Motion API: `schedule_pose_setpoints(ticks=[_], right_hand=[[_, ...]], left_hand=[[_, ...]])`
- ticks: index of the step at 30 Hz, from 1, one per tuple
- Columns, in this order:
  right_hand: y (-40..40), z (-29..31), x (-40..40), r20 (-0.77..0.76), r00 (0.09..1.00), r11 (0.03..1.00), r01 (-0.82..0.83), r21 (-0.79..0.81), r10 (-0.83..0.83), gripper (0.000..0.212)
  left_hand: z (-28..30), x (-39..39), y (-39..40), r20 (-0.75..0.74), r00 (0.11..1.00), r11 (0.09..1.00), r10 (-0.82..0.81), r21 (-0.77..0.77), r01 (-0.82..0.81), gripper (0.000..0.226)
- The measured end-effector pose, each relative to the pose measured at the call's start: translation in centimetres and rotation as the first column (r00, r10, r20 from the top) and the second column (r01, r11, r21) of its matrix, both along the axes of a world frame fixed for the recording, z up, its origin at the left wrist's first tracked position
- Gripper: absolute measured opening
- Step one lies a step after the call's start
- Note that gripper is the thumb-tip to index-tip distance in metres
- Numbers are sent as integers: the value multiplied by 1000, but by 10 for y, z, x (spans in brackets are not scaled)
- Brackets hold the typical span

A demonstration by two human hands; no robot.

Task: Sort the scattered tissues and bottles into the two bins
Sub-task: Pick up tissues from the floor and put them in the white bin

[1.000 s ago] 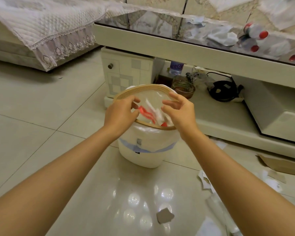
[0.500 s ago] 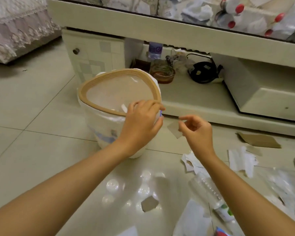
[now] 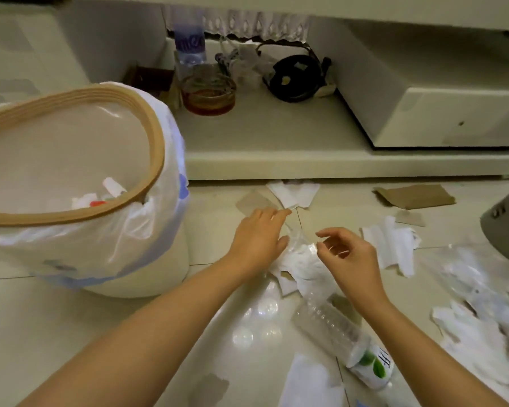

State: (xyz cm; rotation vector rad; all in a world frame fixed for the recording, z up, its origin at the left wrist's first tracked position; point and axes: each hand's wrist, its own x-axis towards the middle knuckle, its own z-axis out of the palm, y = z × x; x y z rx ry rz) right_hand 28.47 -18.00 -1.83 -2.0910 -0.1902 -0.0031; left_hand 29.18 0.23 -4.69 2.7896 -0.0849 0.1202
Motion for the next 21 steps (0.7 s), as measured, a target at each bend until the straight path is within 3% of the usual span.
schedule_pose_setpoints(ticks=[7, 14, 17, 21], right_hand=[[-10, -46, 8, -74, 997, 998, 12, -56, -17, 32], [-10, -62, 9, -107, 994, 981, -49, -188, 29, 39], [-10, -61, 10, -133, 989, 966, -91, -241, 60, 46], [-8, -57, 13, -149, 987, 940, -109, -323, 64, 49]], left_hand=[[-46, 68, -7, -271, 960, 997, 66, -17, -73, 61], [-56, 105, -7, -402, 916, 989, -7, 130, 64, 80], [-55, 105, -2, -367, 930, 986, -13, 150, 72, 77], [-59, 71, 10, -219, 976, 1000, 17, 22, -12, 51]])
